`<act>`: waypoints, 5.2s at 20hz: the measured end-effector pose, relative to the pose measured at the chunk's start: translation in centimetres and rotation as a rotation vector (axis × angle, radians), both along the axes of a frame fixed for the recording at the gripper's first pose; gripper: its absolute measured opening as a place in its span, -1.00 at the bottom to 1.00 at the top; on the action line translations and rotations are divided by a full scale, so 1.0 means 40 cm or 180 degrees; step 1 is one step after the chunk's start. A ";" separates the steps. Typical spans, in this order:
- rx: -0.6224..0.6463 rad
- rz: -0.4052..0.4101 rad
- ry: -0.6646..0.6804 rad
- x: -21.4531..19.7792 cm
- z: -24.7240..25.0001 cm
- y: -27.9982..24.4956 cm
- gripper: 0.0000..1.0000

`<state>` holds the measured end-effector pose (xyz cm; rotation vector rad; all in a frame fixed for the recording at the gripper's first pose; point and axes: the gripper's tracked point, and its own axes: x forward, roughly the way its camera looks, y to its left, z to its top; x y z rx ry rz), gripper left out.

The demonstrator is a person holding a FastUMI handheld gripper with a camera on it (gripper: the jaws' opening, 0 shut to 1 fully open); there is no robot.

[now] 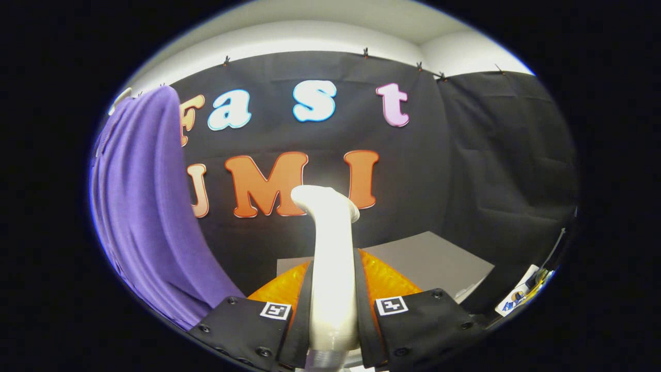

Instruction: Iron the clothes twice with a garment steamer, once on the left side and once on the right side.

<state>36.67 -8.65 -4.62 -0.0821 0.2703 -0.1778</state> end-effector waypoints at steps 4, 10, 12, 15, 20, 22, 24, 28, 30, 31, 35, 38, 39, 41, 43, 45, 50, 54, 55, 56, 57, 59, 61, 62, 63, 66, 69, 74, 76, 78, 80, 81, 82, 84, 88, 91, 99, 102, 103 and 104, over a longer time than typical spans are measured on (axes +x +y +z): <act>0.0022 -0.0051 -0.0261 -0.171 0.060 0.062 -0.08; -0.0050 -0.0058 -0.0663 -0.453 0.119 0.164 -0.08; -0.0040 -0.0050 -0.0800 -0.550 0.144 0.206 -0.08; -0.0053 -0.0060 -0.0982 -0.651 0.166 0.239 -0.08; -0.0170 0.0012 -0.1252 -0.774 0.177 0.316 -0.08; -0.0182 0.0076 -0.1292 -0.802 0.163 0.357 -0.08; -0.0166 0.0117 -0.1310 -0.812 0.142 0.393 -0.08; -0.0107 0.0233 -0.1226 -0.791 0.082 0.464 -0.08; -0.0077 0.0279 -0.1197 -0.771 0.058 0.492 -0.08; -0.0082 0.0284 -0.1190 -0.760 0.048 0.503 -0.08; -0.0164 0.0334 -0.1200 -0.716 0.029 0.554 -0.08; -0.0259 0.0360 -0.1169 -0.671 0.010 0.585 -0.08; -0.0293 0.0345 -0.1157 -0.656 0.001 0.591 -0.08; -0.0347 0.0332 -0.1114 -0.621 -0.016 0.604 -0.08; -0.0422 0.0325 -0.1076 -0.586 -0.031 0.613 -0.08; -0.0470 0.0300 -0.1059 -0.551 -0.039 0.619 -0.08; -0.0533 0.0276 -0.1027 -0.483 -0.051 0.628 -0.08; -0.0542 0.0265 -0.1003 -0.451 -0.060 0.636 -0.08; -0.0554 0.0260 -0.0999 -0.449 -0.062 0.636 -0.08; -0.0567 0.0259 -0.0990 -0.446 -0.066 0.635 -0.08; -0.0570 0.0257 -0.0981 -0.443 -0.069 0.633 -0.08; -0.0572 0.0253 -0.0975 -0.439 -0.075 0.630 -0.08; -0.0592 0.0250 -0.0990 -0.441 -0.079 0.627 -0.08; -0.0605 0.0250 -0.0999 -0.443 -0.083 0.626 -0.08; -0.0613 0.0255 -0.1005 -0.442 -0.088 0.626 -0.08; -0.0582 0.0291 -0.0974 -0.452 -0.116 0.630 -0.09; -0.0607 0.0325 -0.0946 -0.462 -0.151 0.631 -0.08; -0.0580 0.0381 -0.0864 -0.486 -0.221 0.631 -0.08; -0.0640 0.0381 -0.0836 -0.496 -0.246 0.624 -0.08; -0.0675 0.0373 -0.0802 -0.509 -0.270 0.619 -0.08; -0.0666 0.0373 -0.0759 -0.516 -0.296 0.617 -0.08; -0.0672 0.0376 -0.0736 -0.522 -0.308 0.614 -0.08; -0.0684 0.0380 -0.0717 -0.524 -0.321 0.611 -0.08; -0.0693 0.0390 -0.0675 -0.538 -0.347 0.604 -0.08; -0.0661 0.0412 -0.0590 -0.562 -0.391 0.592 -0.08; -0.0663 0.0406 -0.0510 -0.575 -0.424 0.584 -0.09; -0.0706 0.0397 -0.0323 -0.615 -0.509 0.566 -0.08; -0.0763 0.0411 -0.0254 -0.628 -0.546 0.566 -0.08; -0.0771 0.0417 -0.0229 -0.637 -0.557 0.563 -0.08; -0.0777 0.0428 -0.0203 -0.643 -0.569 0.563 -0.08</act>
